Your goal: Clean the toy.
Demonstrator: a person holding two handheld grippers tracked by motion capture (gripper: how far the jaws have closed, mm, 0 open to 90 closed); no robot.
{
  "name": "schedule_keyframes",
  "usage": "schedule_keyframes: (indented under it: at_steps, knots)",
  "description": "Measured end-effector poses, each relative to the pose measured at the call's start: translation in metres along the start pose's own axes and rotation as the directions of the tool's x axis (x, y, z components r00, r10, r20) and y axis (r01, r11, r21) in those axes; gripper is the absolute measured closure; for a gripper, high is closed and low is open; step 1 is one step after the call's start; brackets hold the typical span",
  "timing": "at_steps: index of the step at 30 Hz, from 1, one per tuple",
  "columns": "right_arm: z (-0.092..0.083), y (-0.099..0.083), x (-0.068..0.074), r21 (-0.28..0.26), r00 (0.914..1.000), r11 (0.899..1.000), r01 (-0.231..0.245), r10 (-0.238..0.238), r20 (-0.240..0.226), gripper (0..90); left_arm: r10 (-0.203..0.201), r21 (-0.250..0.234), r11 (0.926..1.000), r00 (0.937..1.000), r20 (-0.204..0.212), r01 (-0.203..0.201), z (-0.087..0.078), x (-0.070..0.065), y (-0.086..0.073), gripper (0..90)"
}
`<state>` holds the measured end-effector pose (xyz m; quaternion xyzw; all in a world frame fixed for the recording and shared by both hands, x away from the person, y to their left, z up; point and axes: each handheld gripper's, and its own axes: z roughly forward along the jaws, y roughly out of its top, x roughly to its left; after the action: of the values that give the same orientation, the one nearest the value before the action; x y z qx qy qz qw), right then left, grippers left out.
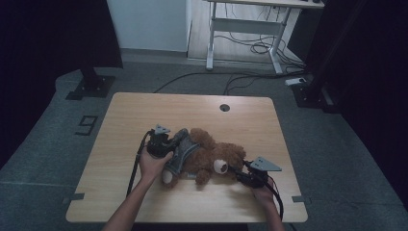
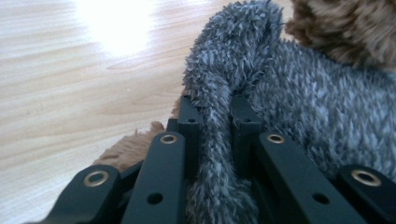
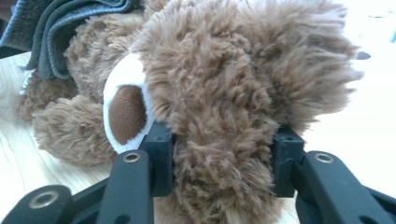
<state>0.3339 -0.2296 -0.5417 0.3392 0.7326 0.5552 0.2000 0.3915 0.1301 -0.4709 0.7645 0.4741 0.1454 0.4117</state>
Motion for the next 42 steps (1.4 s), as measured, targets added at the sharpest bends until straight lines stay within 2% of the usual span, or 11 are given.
schedule_keyframes:
  at_steps: [5, 10, 14, 18, 22, 27, 30, 32, 36, 39, 42]
  knots:
    - [-0.001, 0.000, 0.001, 0.011, 0.9998, 1.000, 0.017, -0.017, -0.010, 53.3, -0.001, -0.003, 1.0000, 0.9997, 0.024, 0.002, -0.007, 0.000, -0.001, 78.1]
    - [-0.003, 0.000, 0.000, 0.018, 0.9994, 0.999, 0.027, -0.027, -0.022, 53.8, 0.027, -0.032, 0.9992, 0.9986, 0.046, -0.025, -0.017, -0.008, 0.022, 77.7]
    - [-0.003, -0.001, 0.000, 0.015, 0.9986, 0.999, 0.044, -0.044, -0.028, 53.8, 0.047, -0.032, 0.9985, 0.9953, 0.084, -0.044, -0.004, -0.031, 0.038, 77.3]
    - [-0.004, -0.001, 0.000, 0.020, 0.9981, 0.998, 0.053, -0.053, -0.033, 52.6, 0.073, 0.010, 0.9972, 0.9937, 0.085, -0.074, 0.019, -0.051, 0.034, 76.9]
    - [-0.006, 0.000, 0.000, 0.020, 0.9989, 0.999, 0.039, -0.039, -0.027, 36.5, 0.082, -0.013, 0.9966, 0.9946, 0.064, -0.081, 0.020, -0.052, 0.024, 77.4]
    - [-0.008, 0.008, 0.003, 0.030, 0.9988, 0.998, -0.047, 0.047, -0.011, 15.5, 0.071, -0.041, 0.9968, 0.9944, 0.078, -0.068, 0.013, -0.048, 0.009, 77.8]
    - [-0.012, 0.020, 0.003, -0.018, 0.9917, 0.992, -0.127, 0.127, -0.023, 12.8, 0.088, -0.055, 0.9950, 0.9931, 0.078, -0.084, 0.009, -0.051, 0.003, 77.9]
    - [-0.013, 0.027, 0.004, -0.033, 0.9890, 0.989, -0.147, 0.146, -0.024, 9.8, 0.095, -0.061, 0.9940, 0.9922, 0.080, -0.091, 0.007, -0.052, 0.000, 77.9]
    - [0.005, 0.032, 0.004, 0.054, 0.9852, 0.984, -0.171, 0.171, 0.018, 2.9, 0.090, -0.068, 0.9942, 0.9918, 0.091, -0.083, 0.003, -0.051, -0.004, 77.9]
    - [0.018, 0.027, 0.002, 0.091, 0.9697, 0.967, -0.239, 0.243, -0.027, 0.6, 0.074, -0.071, 0.9952, 0.9911, 0.110, -0.067, 0.000, -0.049, -0.008, 77.9]
    - [0.021, 0.024, 0.003, 0.117, 0.9680, 0.965, -0.236, 0.244, -0.058, 11.3, 0.069, -0.077, 0.9952, 0.9896, 0.126, -0.059, -0.004, -0.046, -0.012, 77.8]
